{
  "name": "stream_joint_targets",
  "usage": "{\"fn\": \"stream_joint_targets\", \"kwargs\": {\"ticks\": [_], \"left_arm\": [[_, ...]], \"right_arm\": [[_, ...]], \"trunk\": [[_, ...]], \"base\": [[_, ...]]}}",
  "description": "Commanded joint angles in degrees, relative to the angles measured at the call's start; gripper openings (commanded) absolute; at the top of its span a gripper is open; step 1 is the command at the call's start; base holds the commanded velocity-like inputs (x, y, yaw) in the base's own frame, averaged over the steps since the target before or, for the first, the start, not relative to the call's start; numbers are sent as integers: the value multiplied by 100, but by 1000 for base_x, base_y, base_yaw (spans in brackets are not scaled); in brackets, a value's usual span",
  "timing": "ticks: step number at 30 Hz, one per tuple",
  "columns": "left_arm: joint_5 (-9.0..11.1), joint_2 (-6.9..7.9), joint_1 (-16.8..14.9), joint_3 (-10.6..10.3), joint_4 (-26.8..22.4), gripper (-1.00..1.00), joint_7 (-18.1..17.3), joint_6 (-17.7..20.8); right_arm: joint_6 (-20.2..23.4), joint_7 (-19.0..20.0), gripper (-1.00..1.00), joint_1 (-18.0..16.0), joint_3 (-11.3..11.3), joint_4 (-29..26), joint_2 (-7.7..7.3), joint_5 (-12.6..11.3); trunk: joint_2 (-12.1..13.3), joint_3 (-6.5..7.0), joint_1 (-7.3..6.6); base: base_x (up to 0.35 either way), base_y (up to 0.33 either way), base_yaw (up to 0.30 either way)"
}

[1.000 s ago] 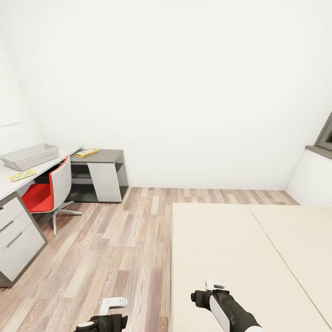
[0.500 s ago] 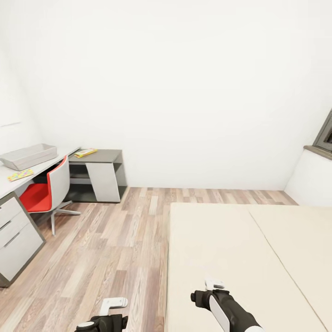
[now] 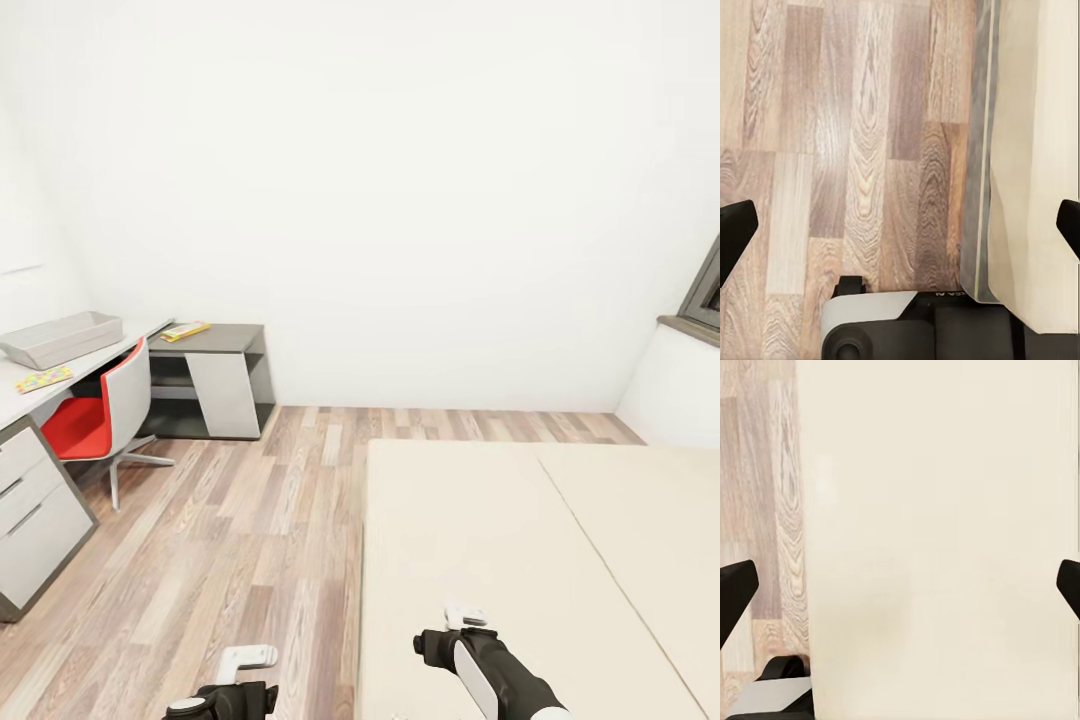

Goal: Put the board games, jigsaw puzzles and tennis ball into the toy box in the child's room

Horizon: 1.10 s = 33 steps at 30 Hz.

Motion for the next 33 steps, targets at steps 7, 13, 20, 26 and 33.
{"fn": "stream_joint_targets", "kwargs": {"ticks": [7,13,20,26,33], "left_arm": [[0,-7,-4,6,-9,100,12,30],[0,-8,-4,6,-9,100,12,30],[0,-8,-4,6,-9,100,12,30],[0,-8,-4,6,-9,100,12,30],[0,-11,-4,4,-9,100,12,30]], "right_arm": [[25,-51,100,-4,45,-11,-5,-61],[25,-51,100,-4,46,-11,-5,-61],[25,-51,100,-4,50,-11,-5,-61],[25,-51,100,-4,51,-11,-5,-61],[19,-51,100,-4,51,-11,-1,-61]], "trunk": [[-13,-13,3],[-13,-13,3],[-13,-13,3],[-13,-13,3],[-13,-13,3]], "base": [[-58,-97,0],[-8,-13,0],[-1,-1,0],[0,0,0],[0,-3,0]]}}
